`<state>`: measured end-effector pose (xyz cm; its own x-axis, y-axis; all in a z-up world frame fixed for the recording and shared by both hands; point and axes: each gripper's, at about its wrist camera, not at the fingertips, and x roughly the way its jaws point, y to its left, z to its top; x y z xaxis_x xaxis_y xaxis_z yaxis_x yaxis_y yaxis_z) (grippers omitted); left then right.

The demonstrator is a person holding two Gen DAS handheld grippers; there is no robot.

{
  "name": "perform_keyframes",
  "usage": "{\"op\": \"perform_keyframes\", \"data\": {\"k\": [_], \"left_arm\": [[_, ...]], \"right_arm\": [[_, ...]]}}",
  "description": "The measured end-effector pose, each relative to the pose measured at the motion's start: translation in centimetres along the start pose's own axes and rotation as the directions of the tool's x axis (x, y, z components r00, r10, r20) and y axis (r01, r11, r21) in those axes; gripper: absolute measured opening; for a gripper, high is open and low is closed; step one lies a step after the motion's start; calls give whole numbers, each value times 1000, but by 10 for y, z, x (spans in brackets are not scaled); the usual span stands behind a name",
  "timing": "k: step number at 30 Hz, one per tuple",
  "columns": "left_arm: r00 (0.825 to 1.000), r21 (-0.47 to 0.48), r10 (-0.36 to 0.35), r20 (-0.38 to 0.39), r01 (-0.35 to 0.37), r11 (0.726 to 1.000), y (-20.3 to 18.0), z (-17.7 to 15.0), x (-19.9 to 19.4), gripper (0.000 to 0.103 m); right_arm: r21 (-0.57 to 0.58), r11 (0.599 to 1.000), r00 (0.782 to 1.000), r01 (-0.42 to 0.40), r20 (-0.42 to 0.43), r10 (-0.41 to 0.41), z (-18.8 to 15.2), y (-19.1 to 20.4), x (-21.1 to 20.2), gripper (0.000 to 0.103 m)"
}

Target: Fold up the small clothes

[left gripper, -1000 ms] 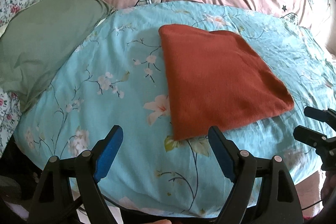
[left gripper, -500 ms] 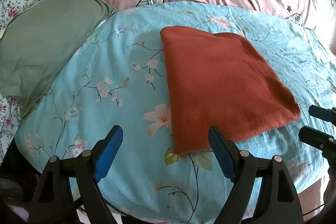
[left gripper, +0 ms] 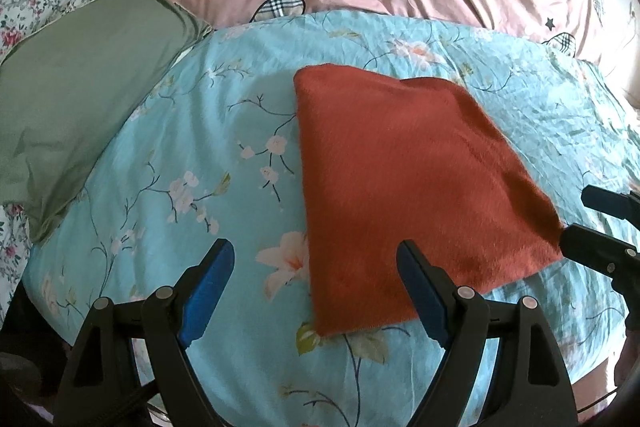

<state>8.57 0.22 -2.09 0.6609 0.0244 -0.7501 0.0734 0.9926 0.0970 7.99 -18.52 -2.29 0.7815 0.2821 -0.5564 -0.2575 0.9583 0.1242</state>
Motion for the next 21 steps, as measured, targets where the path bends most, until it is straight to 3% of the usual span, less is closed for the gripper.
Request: {"op": "perform_keyframes", "data": {"k": [11,21], "left_arm": [[1000,-35,-1,-8,0,999,1,-2,4,84],[1000,-46,-17,5,17,999,-1,-5,-9,84]], "right_arm": [[41,999,999,-13,-30,15,-6,-5,15,97],[19,1000,1000,-13,-7,13,-11,6,2,99]]}}
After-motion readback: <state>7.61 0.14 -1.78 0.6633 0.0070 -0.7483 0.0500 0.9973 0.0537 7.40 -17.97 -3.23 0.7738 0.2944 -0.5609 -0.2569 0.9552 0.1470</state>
